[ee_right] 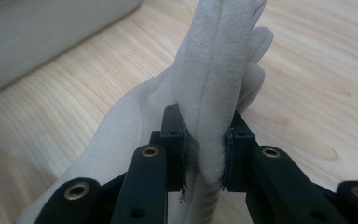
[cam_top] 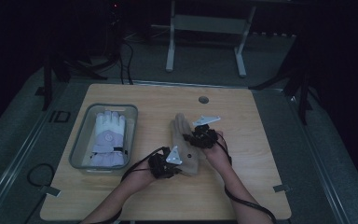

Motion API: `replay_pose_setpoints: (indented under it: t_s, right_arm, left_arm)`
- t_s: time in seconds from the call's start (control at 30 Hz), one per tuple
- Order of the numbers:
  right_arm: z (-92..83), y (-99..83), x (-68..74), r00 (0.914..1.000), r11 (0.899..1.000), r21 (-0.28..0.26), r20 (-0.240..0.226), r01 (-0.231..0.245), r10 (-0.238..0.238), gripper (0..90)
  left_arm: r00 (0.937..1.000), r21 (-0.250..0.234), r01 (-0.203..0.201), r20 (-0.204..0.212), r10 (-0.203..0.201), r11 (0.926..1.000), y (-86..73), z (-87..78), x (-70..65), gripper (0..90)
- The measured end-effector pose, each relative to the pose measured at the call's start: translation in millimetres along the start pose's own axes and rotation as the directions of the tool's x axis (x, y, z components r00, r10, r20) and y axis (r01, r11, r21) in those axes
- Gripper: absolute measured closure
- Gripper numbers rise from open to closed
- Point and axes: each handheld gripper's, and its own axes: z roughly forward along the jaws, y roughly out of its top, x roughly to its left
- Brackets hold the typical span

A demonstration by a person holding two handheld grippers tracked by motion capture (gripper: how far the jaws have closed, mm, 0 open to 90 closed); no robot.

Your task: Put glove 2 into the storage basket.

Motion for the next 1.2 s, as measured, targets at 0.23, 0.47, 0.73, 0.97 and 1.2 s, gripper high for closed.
replay_pose_setpoints:
  t_s: [0.23, 0.47, 0.73, 0.97, 1.2]
  right_arm:
    - [-5.9, 21.6, 12.0, 0.9999, 1.000, -0.021, -0.007, 0.016, -0.016, 74.4]
    - [-8.4, 39.2, 22.4, 0.9996, 0.999, -0.032, -0.022, 0.019, -0.019, 74.4]
    - [-10.9, 63.7, 36.4, 0.9988, 0.998, -0.060, -0.035, 0.031, -0.033, 74.4]
    - [-5.3, 78.4, 44.9, 0.9981, 0.997, -0.075, -0.049, 0.034, -0.038, 74.3]
    - [6.5, 94.2, 59.2, 0.9960, 0.996, -0.078, -0.071, 0.048, -0.053, 74.3]
  left_arm:
    - [1.0000, -0.002, 0.002, -0.004, -0.002, 1.0000, -0.9, -23.7, 4.7, 81.4]
    - [0.9997, 0.003, -0.001, -0.024, 0.001, 1.0000, -1.9, -45.4, 8.1, 81.4]
    - [0.9986, 0.010, -0.011, -0.052, 0.012, 0.9999, -3.0, -70.3, 12.9, 81.4]
    - [0.9974, 0.007, 0.001, -0.072, -0.001, 1.0000, -9.9, -90.6, 18.1, 81.3]
    - [0.9958, 0.031, 0.016, -0.091, -0.013, 0.9994, -21.2, -108.6, 24.1, 81.3]
